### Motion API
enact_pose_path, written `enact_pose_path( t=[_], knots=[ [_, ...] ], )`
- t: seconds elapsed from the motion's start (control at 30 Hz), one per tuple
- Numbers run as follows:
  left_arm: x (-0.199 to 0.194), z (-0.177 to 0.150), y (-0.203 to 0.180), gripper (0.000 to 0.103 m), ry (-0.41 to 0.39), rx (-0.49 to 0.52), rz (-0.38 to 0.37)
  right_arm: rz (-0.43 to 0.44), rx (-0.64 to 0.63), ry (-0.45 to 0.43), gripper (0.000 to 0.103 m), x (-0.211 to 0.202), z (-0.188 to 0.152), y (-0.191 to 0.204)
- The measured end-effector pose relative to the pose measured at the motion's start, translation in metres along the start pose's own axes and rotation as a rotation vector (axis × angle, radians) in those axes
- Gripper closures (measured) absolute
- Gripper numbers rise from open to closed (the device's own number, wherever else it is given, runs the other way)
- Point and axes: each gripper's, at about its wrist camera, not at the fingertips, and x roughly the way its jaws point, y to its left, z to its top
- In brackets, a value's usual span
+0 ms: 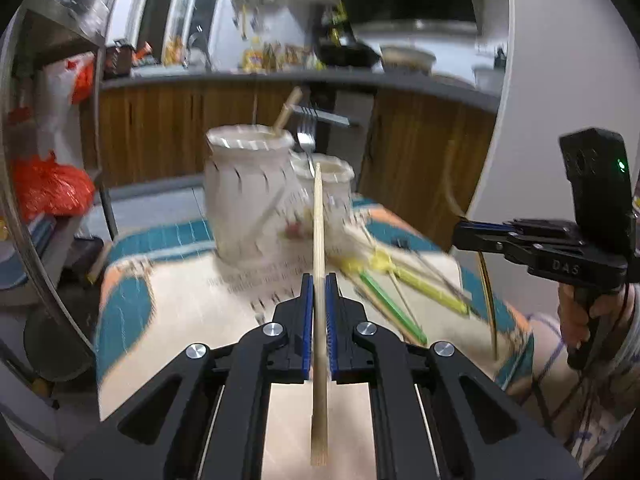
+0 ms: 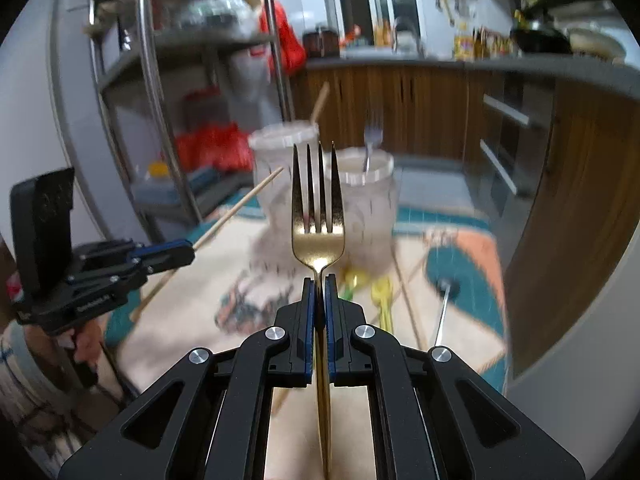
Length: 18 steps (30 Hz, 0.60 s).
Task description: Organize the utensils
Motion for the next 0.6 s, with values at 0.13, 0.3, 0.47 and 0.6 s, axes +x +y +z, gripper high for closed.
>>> enact_pose_path(
  t=[0.13,0.3,0.47,0.6],
  knots=[
    [-0.007,0.009,0.003,0.097,-0.084,-0.006,0.024,-0.019,-0.024,-0.097,0.097,-0.007,0.012,0.005],
    [-0.015,0.035,0.008,0.097,-0.214,0.002,0.031,-0.022,-0.019,-0.183,0.097,-0.004,0.036,0.006],
    [-0.012,0.07,0.021,0.097,-0.283,-0.016,0.016,-0.01,0.005,-0.237,0.097,0.004,0.07,-0.004],
    [-0.001,0.102,0.033,0.097,-0.332,-0.021,-0.009,0.01,0.028,-0.249,0.097,0.01,0.095,-0.015]
  ],
)
